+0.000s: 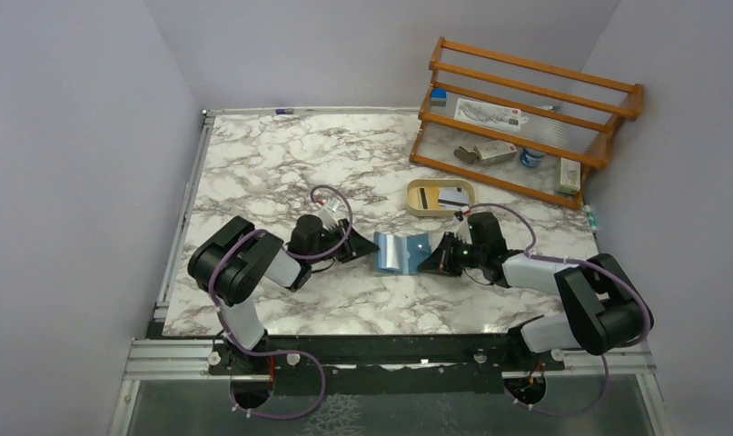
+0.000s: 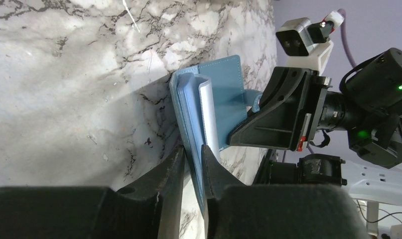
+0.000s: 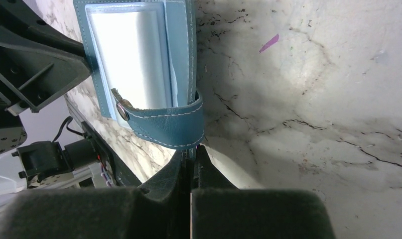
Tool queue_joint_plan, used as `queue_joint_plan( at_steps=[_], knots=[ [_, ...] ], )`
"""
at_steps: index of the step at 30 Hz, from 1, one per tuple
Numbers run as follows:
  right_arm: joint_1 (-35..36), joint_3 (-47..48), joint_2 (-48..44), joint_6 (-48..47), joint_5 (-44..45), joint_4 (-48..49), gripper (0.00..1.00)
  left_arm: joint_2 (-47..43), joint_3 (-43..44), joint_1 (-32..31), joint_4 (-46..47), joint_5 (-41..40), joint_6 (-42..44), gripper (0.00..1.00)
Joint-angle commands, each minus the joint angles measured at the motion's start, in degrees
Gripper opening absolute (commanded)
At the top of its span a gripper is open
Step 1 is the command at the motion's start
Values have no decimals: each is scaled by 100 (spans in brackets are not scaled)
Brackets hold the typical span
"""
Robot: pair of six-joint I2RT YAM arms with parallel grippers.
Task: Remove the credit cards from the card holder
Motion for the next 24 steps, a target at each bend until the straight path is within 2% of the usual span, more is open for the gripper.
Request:
queue_joint_plan(
  at_steps=[1, 5, 10, 11, 13, 15, 18, 21, 24],
  knots=[
    [-26, -34, 87, -119, -215, 160, 1, 194, -114, 52, 897, 51, -309, 18],
    [-35, -50, 117, -126, -244, 187, 1, 459, -103, 51, 1325, 170, -505, 17],
    [-33, -35, 112, -161, -238, 134, 0, 521, -71, 48, 1344, 211, -492, 16],
    [-35, -15, 106, -175, -233, 104, 1, 508, -58, 50, 1297, 212, -468, 14],
    [-35, 90, 123, -258, -229, -26, 3, 432, -22, 51, 1092, 204, -398, 0],
    [-36, 225, 121, -403, -237, -214, 27, 288, 39, 51, 818, 191, -255, 0],
    [-36, 433, -10, -643, -135, -556, 50, -77, 212, 43, 79, 80, 94, 0],
    [-40, 732, -235, -939, 190, -1113, 65, -541, 476, 42, -1062, -182, 621, 0],
    [-57, 1086, -492, -1233, 597, -1748, 72, -923, 865, 42, -2401, -549, 1139, 0]
  ],
)
